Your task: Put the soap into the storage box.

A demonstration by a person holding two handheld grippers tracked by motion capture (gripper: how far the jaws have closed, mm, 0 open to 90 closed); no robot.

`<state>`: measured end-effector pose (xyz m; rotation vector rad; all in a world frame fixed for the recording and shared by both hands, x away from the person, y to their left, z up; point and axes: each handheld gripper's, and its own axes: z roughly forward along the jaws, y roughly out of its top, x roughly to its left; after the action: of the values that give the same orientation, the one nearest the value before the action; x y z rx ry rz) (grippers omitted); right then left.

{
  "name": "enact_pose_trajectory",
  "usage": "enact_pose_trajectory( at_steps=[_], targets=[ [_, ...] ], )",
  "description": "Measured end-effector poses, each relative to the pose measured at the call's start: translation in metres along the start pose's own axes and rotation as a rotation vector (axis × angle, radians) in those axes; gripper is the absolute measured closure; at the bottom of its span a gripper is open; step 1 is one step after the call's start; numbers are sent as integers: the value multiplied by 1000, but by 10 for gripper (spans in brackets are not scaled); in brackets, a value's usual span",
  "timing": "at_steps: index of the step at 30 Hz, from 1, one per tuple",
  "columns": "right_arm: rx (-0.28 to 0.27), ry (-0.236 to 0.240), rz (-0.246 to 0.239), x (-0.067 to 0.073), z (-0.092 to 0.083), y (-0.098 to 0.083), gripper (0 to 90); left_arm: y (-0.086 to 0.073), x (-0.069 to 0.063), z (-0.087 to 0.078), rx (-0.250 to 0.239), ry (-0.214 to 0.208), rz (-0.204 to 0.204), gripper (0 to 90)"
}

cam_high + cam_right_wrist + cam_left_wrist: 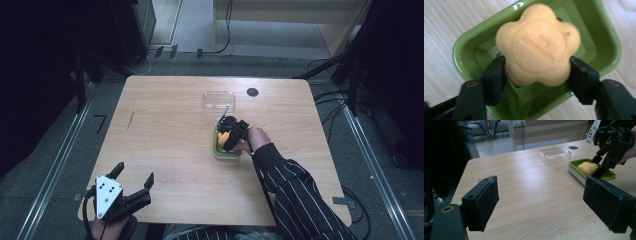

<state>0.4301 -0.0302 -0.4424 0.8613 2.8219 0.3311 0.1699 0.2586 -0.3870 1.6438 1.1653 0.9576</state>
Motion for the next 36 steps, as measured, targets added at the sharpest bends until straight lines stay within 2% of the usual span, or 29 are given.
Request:
enact_pose_trajectory(
  at_steps=[7,12,17,25,36],
  targets=[
    [-15,-6,2,0,-6,-1,301,0,-1,0,-2,-4,0,137],
    [-24,-16,0,1,-13,-5,218,1,-1,2,-2,-6,0,137],
    [-24,-23,25,2,-27,-12,138,1,-2,3,1,-11,4,137],
    [-24,-7,41,2,-35,-21,104,2,-3,4,-3,-14,0,136],
    [-16,-13,68,0,-45,-40,94,4,-5,8,-5,-30,7,137]
  ],
)
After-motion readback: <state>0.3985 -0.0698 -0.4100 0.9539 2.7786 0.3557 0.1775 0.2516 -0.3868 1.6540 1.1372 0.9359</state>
